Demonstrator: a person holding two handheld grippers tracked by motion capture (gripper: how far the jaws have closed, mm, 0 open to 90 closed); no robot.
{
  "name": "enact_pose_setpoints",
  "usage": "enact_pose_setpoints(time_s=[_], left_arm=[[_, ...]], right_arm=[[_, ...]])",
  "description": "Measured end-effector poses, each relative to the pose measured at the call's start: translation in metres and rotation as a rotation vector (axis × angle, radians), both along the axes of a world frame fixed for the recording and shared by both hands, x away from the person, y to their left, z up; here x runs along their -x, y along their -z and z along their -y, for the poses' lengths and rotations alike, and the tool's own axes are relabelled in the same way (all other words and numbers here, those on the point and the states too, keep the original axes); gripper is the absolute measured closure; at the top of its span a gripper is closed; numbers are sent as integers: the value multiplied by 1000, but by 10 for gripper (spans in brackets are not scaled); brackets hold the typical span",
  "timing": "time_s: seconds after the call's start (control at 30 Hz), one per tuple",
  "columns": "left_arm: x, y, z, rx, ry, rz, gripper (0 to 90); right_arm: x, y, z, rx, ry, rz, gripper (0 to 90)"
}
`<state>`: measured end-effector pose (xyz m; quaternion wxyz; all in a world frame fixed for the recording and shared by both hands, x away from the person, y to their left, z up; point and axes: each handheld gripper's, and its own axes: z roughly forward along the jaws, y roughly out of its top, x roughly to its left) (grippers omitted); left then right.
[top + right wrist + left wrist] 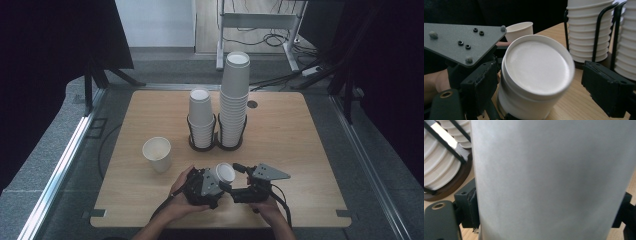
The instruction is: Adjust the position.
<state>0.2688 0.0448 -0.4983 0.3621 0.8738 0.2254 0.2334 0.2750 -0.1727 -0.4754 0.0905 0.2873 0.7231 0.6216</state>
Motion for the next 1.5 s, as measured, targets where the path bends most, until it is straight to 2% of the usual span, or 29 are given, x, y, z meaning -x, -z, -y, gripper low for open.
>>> enact_pose_setpoints(time_s=[0.23,0.37,0.43,0.6,0.73,0.83,1.1,1.23,1.37,1.43,1.5], left_arm=[[-2,-2,-5,-14,-7,6,128],[-3,-3,-8,-26,-15,15,128],[-3,-4,-10,-22,-18,11,128],[-4,-1,-10,-46,-13,6,128],[-6,1,-9,-68,-12,3,127],[-7,-1,-8,-84,-8,10,127],[-11,-9,-1,-119,22,37,127],[-12,-11,1,-137,23,48,127],[-12,-13,1,-157,23,61,126],[-12,-14,2,-168,25,71,126],[-12,-15,4,-184,28,87,126]], right_arm=[[-1,-6,13,-28,32,13,139],[-2,-10,17,-15,30,22,140],[-3,-11,19,11,25,24,140],[-12,-10,24,137,-33,7,138],[-18,-7,28,173,-58,-23,140],[-22,-10,28,242,-94,-37,141],[-34,-41,11,453,-221,-41,140],[-43,-56,-2,560,-283,-61,137],[-50,-66,-14,703,-329,-76,132],[-53,-70,-19,751,-346,-88,131],[-55,-74,-24,778,-362,-95,132]])
